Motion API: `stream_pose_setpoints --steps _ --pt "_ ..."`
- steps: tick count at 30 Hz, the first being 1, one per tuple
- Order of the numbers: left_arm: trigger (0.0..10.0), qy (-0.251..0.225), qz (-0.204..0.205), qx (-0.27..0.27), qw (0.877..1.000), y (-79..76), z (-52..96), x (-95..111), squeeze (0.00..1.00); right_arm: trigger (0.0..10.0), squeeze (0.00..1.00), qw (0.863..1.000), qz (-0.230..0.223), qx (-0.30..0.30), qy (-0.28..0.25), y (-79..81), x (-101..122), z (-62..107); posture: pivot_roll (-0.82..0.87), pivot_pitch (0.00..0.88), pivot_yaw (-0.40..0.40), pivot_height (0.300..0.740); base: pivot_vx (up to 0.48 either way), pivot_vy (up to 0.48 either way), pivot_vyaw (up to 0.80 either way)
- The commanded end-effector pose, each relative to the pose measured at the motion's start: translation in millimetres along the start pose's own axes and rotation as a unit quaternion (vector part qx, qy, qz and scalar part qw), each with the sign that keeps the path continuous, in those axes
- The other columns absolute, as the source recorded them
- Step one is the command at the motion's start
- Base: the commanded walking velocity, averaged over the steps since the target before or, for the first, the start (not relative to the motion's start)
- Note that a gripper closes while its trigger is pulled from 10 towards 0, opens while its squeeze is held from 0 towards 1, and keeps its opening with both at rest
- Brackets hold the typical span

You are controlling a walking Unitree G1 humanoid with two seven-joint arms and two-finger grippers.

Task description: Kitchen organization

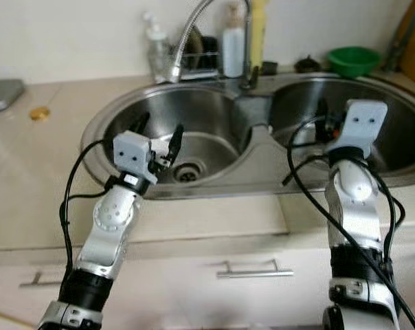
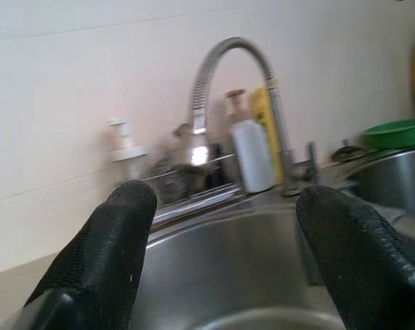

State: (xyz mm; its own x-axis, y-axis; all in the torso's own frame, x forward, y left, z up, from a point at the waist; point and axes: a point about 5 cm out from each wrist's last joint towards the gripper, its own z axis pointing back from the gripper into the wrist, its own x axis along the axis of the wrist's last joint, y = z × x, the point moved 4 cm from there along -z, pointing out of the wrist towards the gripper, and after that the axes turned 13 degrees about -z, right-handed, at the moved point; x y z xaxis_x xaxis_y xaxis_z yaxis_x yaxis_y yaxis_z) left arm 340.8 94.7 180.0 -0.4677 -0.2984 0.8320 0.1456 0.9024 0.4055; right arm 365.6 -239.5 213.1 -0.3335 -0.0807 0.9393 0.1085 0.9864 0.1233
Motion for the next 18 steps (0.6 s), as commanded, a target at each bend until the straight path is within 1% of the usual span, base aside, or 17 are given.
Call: stream_pose_setpoints --steps 1,2,3,4,5,6,8,9,13,17,18 --pt "10.0 -0.001 -0.005 0.001 1.000 3.9 1.2 -0.6 0.00 10.0 0.00 1.000 0.014 0.024 -0.013 17.7 3.2 4.3 -0.17 0.000 0.052 0.740 0.000 0.480 0.00" --pt "10.0 -0.001 -0.005 0.001 1.000 3.9 1.2 -0.6 0.00 10.0 0.00 1.000 0.014 0.024 -0.013 17.7 3.2 4.3 -0.17 0.000 0.052 0.740 0.000 0.480 0.00" --pt "10.0 -0.003 -0.005 0.000 1.000 3.4 1.0 -0.1 0.00 10.0 0.00 0.999 0.019 0.030 -0.014 23.0 2.0 7.3 -0.17 0.000 0.052 0.740 0.000 0.480 0.00" --pt "10.0 -0.003 -0.004 0.001 1.000 3.5 1.0 0.1 0.00 10.0 0.00 0.999 0.022 0.035 -0.013 27.4 0.5 9.0 -0.17 0.000 0.052 0.740 0.000 0.311 -0.46" --pt "10.0 -0.003 -0.004 0.001 1.000 3.5 1.0 0.1 0.00 10.0 0.00 0.999 0.022 0.035 -0.013 27.4 0.5 9.0 -0.17 0.000 0.052 0.740 0.000 0.311 -0.46" --pt "10.0 -0.003 -0.007 0.003 1.000 3.7 1.6 0.2 0.00 10.0 0.00 0.999 0.007 0.039 -0.008 31.4 -1.2 10.2 -0.16 0.000 0.045 0.740 0.000 0.000 -0.80" --pt "10.0 -0.004 -0.013 0.002 1.000 3.3 2.3 0.3 0.00 10.0 0.00 0.999 0.001 0.039 -0.007 33.3 -1.3 11.1 -0.16 0.000 0.043 0.740 0.000 0.000 -0.79" --pt "10.0 -0.004 -0.014 0.002 1.000 3.2 3.2 0.1 0.00 10.0 0.00 0.999 0.014 0.050 -0.013 38.8 -0.3 12.0 -0.16 0.000 0.043 0.740 0.000 0.000 -0.77" --pt "10.0 -0.007 -0.019 0.002 1.000 3.9 4.5 1.0 0.00 10.0 0.00 0.997 0.019 0.074 -0.025 53.5 2.8 15.6 -0.15 0.000 0.035 0.740 0.000 0.000 -0.77" --pt "10.0 -0.005 -0.021 0.000 1.000 2.8 5.7 0.5 0.00 10.0 0.00 0.995 0.032 0.089 -0.034 61.4 4.5 18.9 -0.15 0.000 0.033 0.740 0.000 0.000 -0.77" --pt "10.0 -0.005 -0.021 0.000 1.000 2.4 5.9 0.4 0.00 10.0 0.00 0.995 0.032 0.090 -0.034 61.9 4.6 19.3 -0.15 0.000 0.033 0.740 0.000 -0.337 -0.77"
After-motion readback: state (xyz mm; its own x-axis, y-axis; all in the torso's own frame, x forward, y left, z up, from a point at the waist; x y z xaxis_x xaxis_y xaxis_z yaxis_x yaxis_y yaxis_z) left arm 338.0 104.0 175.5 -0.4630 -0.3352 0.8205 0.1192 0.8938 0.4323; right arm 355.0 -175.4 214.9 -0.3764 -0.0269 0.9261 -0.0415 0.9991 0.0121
